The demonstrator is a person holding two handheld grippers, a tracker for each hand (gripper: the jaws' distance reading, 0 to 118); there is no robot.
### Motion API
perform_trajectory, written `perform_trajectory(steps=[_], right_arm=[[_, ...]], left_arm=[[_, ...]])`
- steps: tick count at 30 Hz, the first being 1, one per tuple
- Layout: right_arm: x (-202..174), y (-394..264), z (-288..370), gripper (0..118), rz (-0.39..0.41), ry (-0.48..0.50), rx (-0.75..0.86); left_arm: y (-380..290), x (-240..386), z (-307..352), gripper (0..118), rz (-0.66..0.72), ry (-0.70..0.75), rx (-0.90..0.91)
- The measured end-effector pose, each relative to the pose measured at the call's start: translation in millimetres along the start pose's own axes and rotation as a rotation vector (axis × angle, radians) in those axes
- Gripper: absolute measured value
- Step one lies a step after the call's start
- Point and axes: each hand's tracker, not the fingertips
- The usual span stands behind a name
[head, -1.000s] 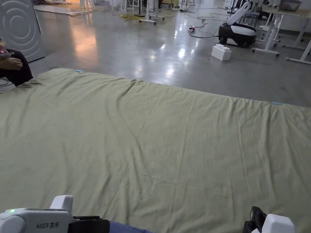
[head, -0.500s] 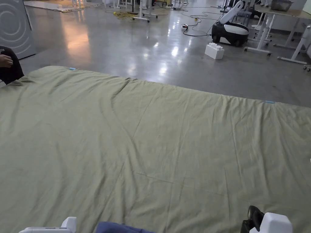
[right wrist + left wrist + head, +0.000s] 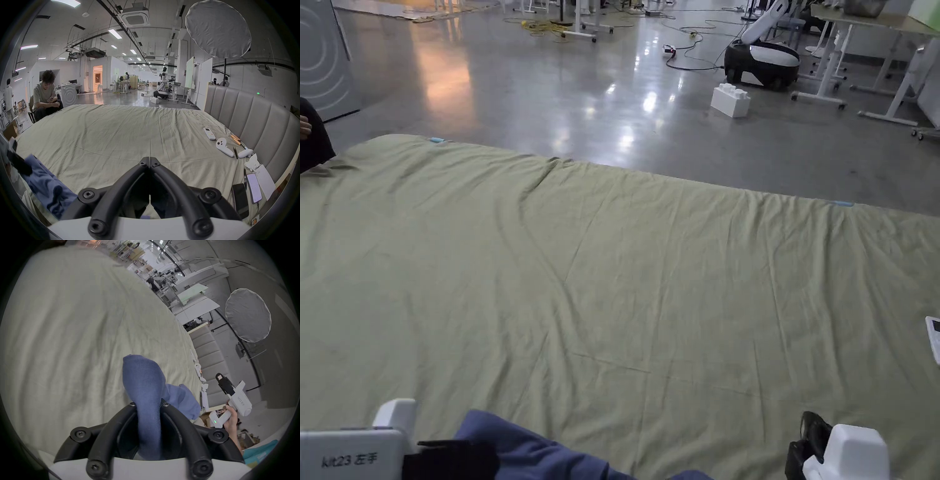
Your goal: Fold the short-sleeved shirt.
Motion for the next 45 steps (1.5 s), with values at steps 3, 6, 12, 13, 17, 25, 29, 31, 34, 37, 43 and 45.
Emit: perform_trajectory(steps=[3, 6, 12, 13, 17, 25, 29, 31, 34, 37, 43, 45], right_arm=[[0.7, -0.2, 0.2, 1, -0.001, 0.0, 0.004], [0.3, 1.4, 2.2, 1, -0.005, 0.001, 0.008], [-1.2, -0.5, 1.8, 1, -0.014, 0.009, 0.005], [-1.0, -1.7, 1.2, 1, -0.015, 0.01, 0.005], [-0.6, -3.0, 1.6, 1, -0.018, 0.011, 0.004], [2.8, -6.8, 1.6, 1, -0.031, 0.006, -0.001], [3.9, -9.5, 1.8, 1, -0.036, 0.004, -0.009], [4.3, -10.9, 2.1, 1, -0.038, 0.003, -0.011], [5.9, -14.4, 1.5, 1, -0.042, 0.003, -0.015], [8.1, -16.2, 2.7, 1, -0.048, 0.0, -0.018], [16.2, -17.3, 6.7, 1, -0.056, -0.01, -0.018], [19.4, -18.3, 6.8, 1, -0.057, -0.014, -0.018]], left_arm=[[11.2, 29.2, 24.3, 16, -0.067, 0.134, 0.034], [17.3, 43.2, 32.6, 16, -0.137, 0.302, 0.044], [2.6, 99.5, 19.4, 16, -0.242, 0.416, 0.019], [2.2, 101.8, 17.0, 16, -0.26, 0.408, 0.014], [-5.8, 129.2, 10.7, 16, -0.267, 0.326, 0.01], [-33.2, 179.8, -32.1, 17, -0.311, 0.299, -0.025], [-50.7, 198.7, -70.0, 17, -0.35, 0.293, -0.069], [-61.6, 205.9, -93.4, 17, -0.374, 0.286, -0.124], [-81.8, 215.4, -131.1, 17, -0.402, 0.294, -0.191], [-98.9, 218.0, -163.8, 17, -0.435, 0.336, -0.237], [-99.7, 208.9, -170.6, 29, -0.375, 0.304, -0.22], [-91.0, 206.8, -159.9, 44, -0.323, 0.221, -0.226]])
